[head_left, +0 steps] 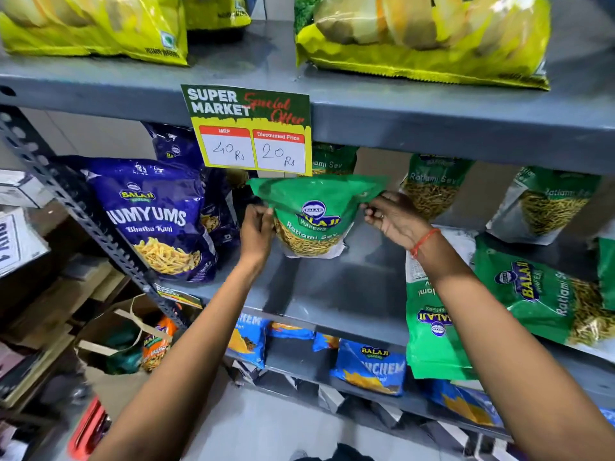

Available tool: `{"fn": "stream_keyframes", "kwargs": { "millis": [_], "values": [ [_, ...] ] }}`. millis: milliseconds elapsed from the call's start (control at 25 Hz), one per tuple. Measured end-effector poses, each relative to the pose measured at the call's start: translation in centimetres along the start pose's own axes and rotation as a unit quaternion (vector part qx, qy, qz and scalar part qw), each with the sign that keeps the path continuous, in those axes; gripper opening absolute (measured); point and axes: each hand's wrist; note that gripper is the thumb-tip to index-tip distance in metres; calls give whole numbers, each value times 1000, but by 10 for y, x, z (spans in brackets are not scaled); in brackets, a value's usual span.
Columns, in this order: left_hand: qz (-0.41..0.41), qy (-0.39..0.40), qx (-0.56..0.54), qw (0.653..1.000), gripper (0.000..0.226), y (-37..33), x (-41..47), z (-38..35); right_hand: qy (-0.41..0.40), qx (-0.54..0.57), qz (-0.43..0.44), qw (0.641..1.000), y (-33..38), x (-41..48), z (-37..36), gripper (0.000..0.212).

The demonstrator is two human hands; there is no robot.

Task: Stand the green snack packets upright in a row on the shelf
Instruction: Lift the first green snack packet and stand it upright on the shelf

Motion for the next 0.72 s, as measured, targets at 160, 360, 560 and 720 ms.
{"fn": "stream_keyframes", "kwargs": {
  "millis": [160,360,560,720],
  "values": [
    [144,116,-104,977,12,16,18,-1,-11,-148,25,989,-16,10,-10,26],
    [162,224,9,961,72,35,11,-1,78,-231,42,969,-52,17,-41,89],
    [150,230,66,959,75,37,-4,18,22,-234,45,971,-87,-1,-45,88],
    [147,251,83,953,88,45,-29,42,26,-176,50,983,-115,-29,-52,84]
  ]
}}
Point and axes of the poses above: each hand's wrist, its own x-axis towards the middle knuckle, its own z-axis out of the back of the hand, y = z × x, and after that the axes turned 5 degrees about -z, right-handed
